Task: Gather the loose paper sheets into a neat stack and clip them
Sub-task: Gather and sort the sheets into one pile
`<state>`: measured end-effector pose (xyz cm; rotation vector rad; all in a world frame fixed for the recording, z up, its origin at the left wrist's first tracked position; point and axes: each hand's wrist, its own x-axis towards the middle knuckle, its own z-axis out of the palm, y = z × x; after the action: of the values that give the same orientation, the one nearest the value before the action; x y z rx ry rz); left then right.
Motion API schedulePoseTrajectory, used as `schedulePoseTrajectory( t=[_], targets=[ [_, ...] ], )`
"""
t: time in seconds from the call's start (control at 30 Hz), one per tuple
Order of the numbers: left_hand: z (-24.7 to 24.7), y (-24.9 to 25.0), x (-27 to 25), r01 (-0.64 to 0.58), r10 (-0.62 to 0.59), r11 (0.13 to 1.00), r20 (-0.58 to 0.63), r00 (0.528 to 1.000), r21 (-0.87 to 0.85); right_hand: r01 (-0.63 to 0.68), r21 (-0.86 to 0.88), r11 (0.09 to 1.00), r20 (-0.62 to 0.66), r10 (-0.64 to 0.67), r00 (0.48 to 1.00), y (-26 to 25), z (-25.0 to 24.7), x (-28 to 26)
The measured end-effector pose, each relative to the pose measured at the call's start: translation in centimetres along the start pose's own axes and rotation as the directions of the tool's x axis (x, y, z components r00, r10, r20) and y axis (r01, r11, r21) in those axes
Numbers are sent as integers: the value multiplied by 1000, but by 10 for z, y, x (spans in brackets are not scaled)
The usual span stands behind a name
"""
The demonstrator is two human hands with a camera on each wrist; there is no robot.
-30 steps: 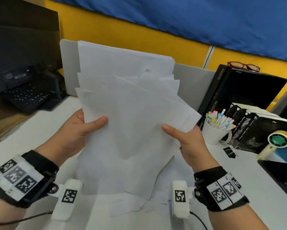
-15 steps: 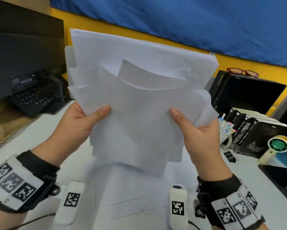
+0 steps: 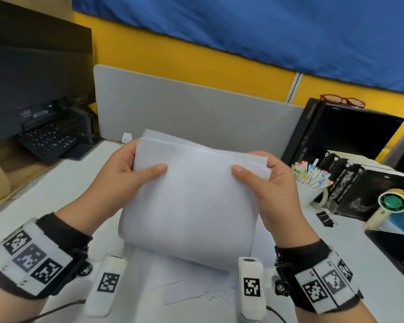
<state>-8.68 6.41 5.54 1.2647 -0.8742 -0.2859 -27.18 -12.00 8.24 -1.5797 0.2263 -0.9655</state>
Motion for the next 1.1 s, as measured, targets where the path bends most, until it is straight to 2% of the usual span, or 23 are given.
schedulePoseTrajectory(
  t=[0.07,0.13,0.2,0.23,0.3,0.4,0.5,0.6,0.73,0.83,0.9,0.97,1.03,1.1],
  targets=[
    [3,-1,-2,-22,22,1000,-13,1000,-6,65,-72,995,-11,-66,998,-1,1,-1],
    [9,5,-4,-142,143,990,-57,988,23,223,-150,963,-1,-225,974,-11,4,-5],
    [15,14,-7,-277,279,960,-108,954,29,385,-117,915,13,-386,922,-24,9,-12],
    [17,18,-8,-324,323,946,-140,936,16,406,-49,912,19,-406,914,-28,10,-15],
    [18,21,-9,-370,358,928,-185,915,-33,337,-8,941,56,-336,940,-27,8,-14],
    [18,21,-9,-358,336,929,-189,923,-97,103,-166,981,87,-89,992,-7,9,-8],
    [15,10,-8,-243,234,968,-141,962,-56,-22,-154,988,27,27,999,11,12,-6],
    [9,-15,-4,-35,40,997,-73,997,68,-61,-42,997,-35,59,998,16,10,-3],
    [14,-48,-10,220,-220,974,-13,975,51,-232,-147,961,16,237,971,37,-2,1],
    [14,-61,-15,322,-324,945,51,945,55,-310,-188,932,104,333,937,54,-5,-1],
    [9,-65,-11,331,-330,938,-28,944,106,-337,-200,920,160,370,915,62,-6,-1],
    [4,-65,-6,331,-311,923,-126,942,195,-402,-218,889,133,435,891,70,-9,0],
    [-3,-66,-1,375,-332,895,-202,922,243,-512,-318,798,-20,535,845,79,-15,5],
    [-14,-69,4,474,-405,829,-267,874,295,-649,-374,663,-181,634,752,89,-28,10]
  ],
)
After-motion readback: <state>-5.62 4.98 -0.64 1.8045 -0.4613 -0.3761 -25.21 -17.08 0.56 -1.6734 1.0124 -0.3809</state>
